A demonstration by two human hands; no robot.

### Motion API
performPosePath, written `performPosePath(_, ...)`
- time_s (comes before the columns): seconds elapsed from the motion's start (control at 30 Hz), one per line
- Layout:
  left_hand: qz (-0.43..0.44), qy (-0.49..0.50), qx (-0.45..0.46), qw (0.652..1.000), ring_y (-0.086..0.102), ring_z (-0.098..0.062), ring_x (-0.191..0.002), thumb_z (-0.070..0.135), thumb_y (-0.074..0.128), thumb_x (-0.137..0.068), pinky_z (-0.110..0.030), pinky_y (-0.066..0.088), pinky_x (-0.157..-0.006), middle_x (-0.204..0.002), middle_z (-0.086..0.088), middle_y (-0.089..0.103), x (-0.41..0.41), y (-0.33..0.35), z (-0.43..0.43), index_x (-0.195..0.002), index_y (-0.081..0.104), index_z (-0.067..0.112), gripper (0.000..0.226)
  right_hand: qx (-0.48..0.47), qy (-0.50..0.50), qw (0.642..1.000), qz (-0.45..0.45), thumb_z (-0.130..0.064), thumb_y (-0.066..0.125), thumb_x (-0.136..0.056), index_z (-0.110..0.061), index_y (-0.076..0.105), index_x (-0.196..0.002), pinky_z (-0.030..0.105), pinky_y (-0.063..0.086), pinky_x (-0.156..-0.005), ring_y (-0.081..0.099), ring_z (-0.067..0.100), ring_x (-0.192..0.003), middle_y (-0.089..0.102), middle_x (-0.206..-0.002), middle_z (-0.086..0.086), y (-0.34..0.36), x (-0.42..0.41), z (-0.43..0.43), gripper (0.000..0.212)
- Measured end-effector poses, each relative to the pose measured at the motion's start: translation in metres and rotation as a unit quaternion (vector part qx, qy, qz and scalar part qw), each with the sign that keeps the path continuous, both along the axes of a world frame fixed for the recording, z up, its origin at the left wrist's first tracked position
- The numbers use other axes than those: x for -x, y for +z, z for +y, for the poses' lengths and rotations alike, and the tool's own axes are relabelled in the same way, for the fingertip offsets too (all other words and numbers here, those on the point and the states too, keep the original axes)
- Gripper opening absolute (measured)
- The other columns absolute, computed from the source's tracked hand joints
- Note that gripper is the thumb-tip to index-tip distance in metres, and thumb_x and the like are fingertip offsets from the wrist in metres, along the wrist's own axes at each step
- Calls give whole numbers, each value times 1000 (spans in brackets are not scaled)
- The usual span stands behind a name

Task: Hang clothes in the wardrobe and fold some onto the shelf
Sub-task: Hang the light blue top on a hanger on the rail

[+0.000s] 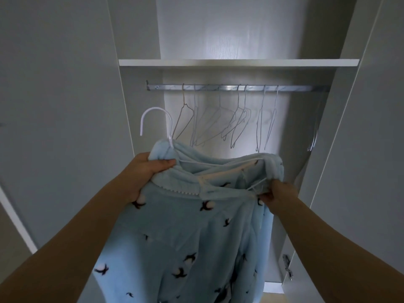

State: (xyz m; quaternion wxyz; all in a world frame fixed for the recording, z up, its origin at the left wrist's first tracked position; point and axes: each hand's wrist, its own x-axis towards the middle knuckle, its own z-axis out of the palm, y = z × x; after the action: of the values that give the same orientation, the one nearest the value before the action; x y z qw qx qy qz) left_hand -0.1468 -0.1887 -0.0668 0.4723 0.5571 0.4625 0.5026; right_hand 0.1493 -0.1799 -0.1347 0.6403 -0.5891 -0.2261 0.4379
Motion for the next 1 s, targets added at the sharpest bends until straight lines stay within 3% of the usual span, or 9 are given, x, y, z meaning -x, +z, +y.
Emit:
performPosePath(0.13, -3, 0, 11, 1000, 69, -12, -63, 19, 70, -74, -19, 52, -50, -69, -1, 73, -1, -9, 1, -81, 69, 15, 8, -11, 107, 965, 241, -10, 42, -98, -5, 56, -87, 33, 59, -65, 58, 24, -79, 60, -83, 12, -6, -11, -3, 18)
performPosePath(0.3, -19, -67, 155, 985, 69, -20, -57, 29, 69, -59, -26, 53, -47, -70, -11, 72, 4, -4, 4, -84, 70, 10, 31, -125, 204, 933, 269, -5, 35, -91, -4, 60, -97, 40, 58, -65, 67, 27, -76, 69, -84, 14, -9, -17, -20, 26)
performPosePath(0.4, -63, -55, 216, 973, 68, -22, -53, 29, 65, -72, -28, 53, -44, -66, -13, 71, -1, -9, 9, -66, 76, 9, 23, -178, 225, 917, 276, -9, 49, -79, -7, 60, -102, 40, 59, -68, 70, 25, -78, 71, -87, 11, -8, -12, -19, 26)
performPosePath(0.47, -84, -45, 217, 971, 68, -22, -55, 28, 62, -81, -28, 54, -46, -69, -13, 71, -7, -15, 14, -74, 74, 8, 24, -193, 224, 915, 275, -17, 55, -78, -9, 59, -111, 40, 59, -70, 70, 24, -89, 71, -98, 10, -6, -9, -14, 35)
performPosePath(0.57, -80, -34, 184, 979, 69, -20, -57, 28, 66, -74, -26, 54, -47, -70, -11, 72, -13, -16, 16, -86, 68, 8, 23, -151, 162, 960, 171, -24, 58, -86, -13, 56, -116, 35, 57, -68, 64, 25, -97, 66, -106, 9, -2, -7, -7, 32)
performPosePath(0.67, -58, -33, 154, 986, 69, -18, -59, 30, 69, -60, -24, 54, -50, -71, -10, 72, -16, -15, 18, -86, 67, 8, 35, -125, 35, 986, -106, -35, 52, -93, -16, 58, -98, 19, 50, -59, 60, 12, -80, 61, -86, -2, -3, -10, -3, 20)
performPosePath(0.83, -61, -14, 112, 992, 69, -16, -58, 23, 70, -65, -22, 53, -48, -68, -8, 72, -15, -17, 18, -83, 68, 8, 24, -132, -24, 977, -165, -29, 47, -97, -19, 54, -81, 21, 46, -41, 53, 19, -62, 53, -72, 3, -12, -24, -5, 20)
performPosePath(0.9, -38, 25, 63, 997, 68, -12, -57, 17, 70, -76, -18, 51, -46, -67, -3, 72, -17, -19, 19, -77, 68, 13, 4, -109, -60, 964, -234, -20, 43, -97, -11, 52, -88, 25, 43, -49, 50, 20, -65, 49, -71, 1, -17, -28, -3, 15)
performPosePath(1.0, 117, 87, -68, 987, 64, -8, -62, 23, 70, -81, -13, 47, -55, -69, 6, 70, -26, -25, 21, -71, 65, 25, 12, -86, -84, 949, -292, -14, 46, -93, -17, 48, -93, 23, 36, -57, 46, 8, -67, 47, -74, -7, -16, -21, -2, 3)
